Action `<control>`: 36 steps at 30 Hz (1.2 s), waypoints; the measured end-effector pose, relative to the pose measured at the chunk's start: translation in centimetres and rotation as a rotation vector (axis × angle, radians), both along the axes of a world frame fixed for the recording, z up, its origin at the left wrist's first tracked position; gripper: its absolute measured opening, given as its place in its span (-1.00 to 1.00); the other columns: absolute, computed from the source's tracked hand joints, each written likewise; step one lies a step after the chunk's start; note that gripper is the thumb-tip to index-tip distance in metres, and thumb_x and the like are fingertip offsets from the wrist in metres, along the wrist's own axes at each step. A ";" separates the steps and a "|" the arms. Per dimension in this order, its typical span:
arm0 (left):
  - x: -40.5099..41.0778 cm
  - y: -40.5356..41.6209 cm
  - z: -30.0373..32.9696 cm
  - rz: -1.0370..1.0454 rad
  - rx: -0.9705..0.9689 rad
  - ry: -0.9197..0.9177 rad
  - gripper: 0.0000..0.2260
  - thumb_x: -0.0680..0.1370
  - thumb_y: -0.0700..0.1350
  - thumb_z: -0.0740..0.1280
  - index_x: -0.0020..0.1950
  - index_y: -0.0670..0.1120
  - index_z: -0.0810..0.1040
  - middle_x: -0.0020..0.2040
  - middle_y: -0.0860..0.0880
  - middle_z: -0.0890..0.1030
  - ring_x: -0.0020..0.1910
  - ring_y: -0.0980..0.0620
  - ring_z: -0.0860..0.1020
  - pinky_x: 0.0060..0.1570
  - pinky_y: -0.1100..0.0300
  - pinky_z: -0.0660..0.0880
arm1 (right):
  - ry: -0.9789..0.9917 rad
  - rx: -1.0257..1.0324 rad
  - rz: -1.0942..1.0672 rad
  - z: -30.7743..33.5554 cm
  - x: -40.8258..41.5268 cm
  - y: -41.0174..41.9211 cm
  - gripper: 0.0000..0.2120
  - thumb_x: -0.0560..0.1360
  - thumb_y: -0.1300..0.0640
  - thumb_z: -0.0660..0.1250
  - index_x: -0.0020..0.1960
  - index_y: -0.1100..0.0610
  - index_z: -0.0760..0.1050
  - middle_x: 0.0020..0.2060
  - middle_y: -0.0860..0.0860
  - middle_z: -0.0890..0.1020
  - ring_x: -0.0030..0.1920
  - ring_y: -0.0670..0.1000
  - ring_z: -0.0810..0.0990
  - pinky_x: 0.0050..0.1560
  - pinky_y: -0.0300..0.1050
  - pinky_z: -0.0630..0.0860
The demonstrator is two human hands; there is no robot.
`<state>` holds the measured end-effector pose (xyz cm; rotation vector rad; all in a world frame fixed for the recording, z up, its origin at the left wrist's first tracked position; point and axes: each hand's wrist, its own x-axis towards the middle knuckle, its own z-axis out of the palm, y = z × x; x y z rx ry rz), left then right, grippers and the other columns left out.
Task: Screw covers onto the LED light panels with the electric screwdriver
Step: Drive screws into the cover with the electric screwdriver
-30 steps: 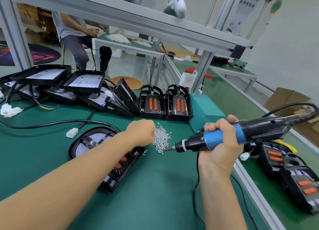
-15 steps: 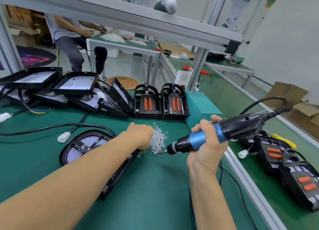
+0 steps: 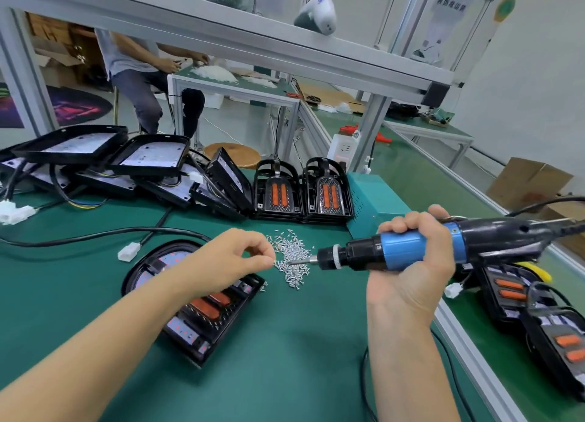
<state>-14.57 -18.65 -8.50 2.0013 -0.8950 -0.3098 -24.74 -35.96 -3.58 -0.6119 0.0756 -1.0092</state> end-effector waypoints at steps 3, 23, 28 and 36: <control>-1.6 2.0 -1.0 0.089 -0.155 0.171 -0.88 0.54 -0.13 0.35 -0.20 0.00 0.57 -0.36 0.14 0.52 -0.41 0.15 0.38 -0.42 0.31 0.39 | -0.020 0.004 0.040 0.8 -0.1 1.3 -0.80 0.29 0.26 0.29 -0.11 0.07 0.45 -0.45 -0.06 0.46 -0.45 -0.08 0.45 -0.31 -0.25 0.47; -3.8 8.7 -1.4 0.218 -0.263 0.107 -0.86 0.54 -0.23 0.33 -0.19 -0.05 0.55 -0.34 0.15 0.57 -0.38 0.25 0.45 -0.30 0.43 0.38 | 0.017 -0.113 0.220 0.7 1.9 8.6 -0.78 0.29 0.28 0.26 -0.08 0.08 0.42 -0.46 -0.06 0.44 -0.47 -0.09 0.43 -0.32 -0.24 0.47; -3.8 11.2 -2.6 0.289 -0.266 0.096 -0.84 0.51 -0.20 0.38 -0.24 0.01 0.57 -0.31 0.06 0.57 -0.33 0.17 0.43 -0.23 0.28 0.40 | 0.038 -0.126 0.282 -0.2 3.0 10.7 -0.77 0.31 0.28 0.26 -0.06 0.08 0.41 -0.46 -0.07 0.44 -0.45 -0.09 0.42 -0.30 -0.24 0.47; -3.5 15.1 -3.5 0.457 0.214 -0.471 -0.90 0.60 -0.13 0.24 -0.11 -0.02 0.47 -0.18 0.15 0.49 -0.25 0.07 0.37 -0.11 0.22 0.31 | 0.095 -0.240 0.322 -1.7 5.2 13.5 -0.76 0.33 0.34 0.27 -0.07 0.09 0.44 -0.44 -0.04 0.45 -0.44 -0.06 0.46 -0.31 -0.22 0.49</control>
